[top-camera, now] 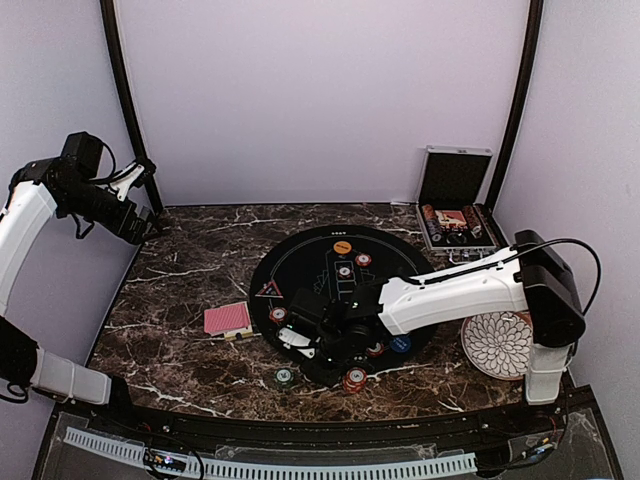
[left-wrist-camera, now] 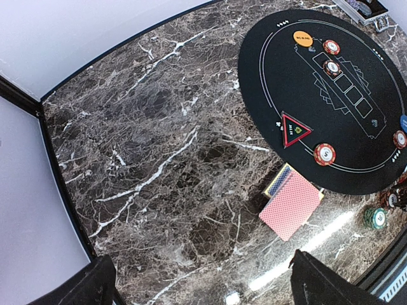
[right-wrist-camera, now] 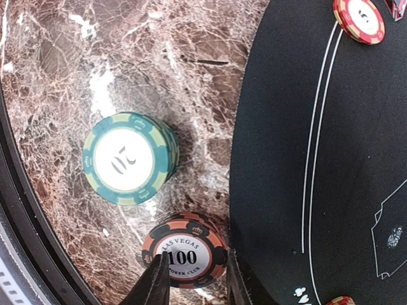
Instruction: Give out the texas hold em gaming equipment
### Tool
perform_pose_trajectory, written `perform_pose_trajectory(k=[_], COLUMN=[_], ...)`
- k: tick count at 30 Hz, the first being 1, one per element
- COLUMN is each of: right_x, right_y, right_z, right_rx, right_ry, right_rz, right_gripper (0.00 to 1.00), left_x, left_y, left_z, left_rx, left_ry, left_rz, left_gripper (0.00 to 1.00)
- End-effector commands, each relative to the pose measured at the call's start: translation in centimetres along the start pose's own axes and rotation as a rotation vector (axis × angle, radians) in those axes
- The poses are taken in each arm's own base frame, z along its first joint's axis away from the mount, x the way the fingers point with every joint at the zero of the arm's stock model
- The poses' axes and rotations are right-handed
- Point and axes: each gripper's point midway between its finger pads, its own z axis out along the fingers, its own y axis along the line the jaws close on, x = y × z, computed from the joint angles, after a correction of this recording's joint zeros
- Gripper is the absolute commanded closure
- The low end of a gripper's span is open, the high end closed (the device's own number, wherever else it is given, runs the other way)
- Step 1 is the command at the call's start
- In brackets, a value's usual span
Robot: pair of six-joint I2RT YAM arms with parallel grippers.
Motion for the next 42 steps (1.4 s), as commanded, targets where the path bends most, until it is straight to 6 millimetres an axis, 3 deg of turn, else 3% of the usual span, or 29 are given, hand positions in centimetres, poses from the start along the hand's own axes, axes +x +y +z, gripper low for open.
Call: perform_pose_trajectory(k=[1,3,6,20,30,42], right_x=[-0.9,-0.7,-0.8,-2.8,-0.6,0.2], right_y=[0.0,-0.3,-0.2,0.2,1.7,1.2], right_z=[-1.2,-1.0,-1.1,-3.1,-0.7,1.1], right_rx=[0.024,0.043,0.04,0.019,-0.039,-0.007], right_ry=[-0.026,-0.017,-0.024,-0.083,-0.008,0.027], right_rz=[-0.007,-0.003,0.003,0.006,-0.022,-0.027], right_gripper=[0.64,0.52,0.44,0.38,0.26,0.3], left_x=[-0.2,-0.2,-0.3,-0.3,-0.3,-0.2], left_y=[-0.4,-0.4,-0.5,-0.5,-0.6,-0.6], left_z=[-1.0,-1.0,-1.0,-1.2,-1.3,-1.2], left_rx=[-0.003,-0.001,0.0,0.0,0.004,0.001], left_ry=[-0.011,-0.012,-0.015,-0.019,-0.022,-0.018], left_rz=[0.019,0.02,0.02,0.024,0.027,0.028], left_gripper=[0.01,0.01,0.01,0.01,0.01,0.01])
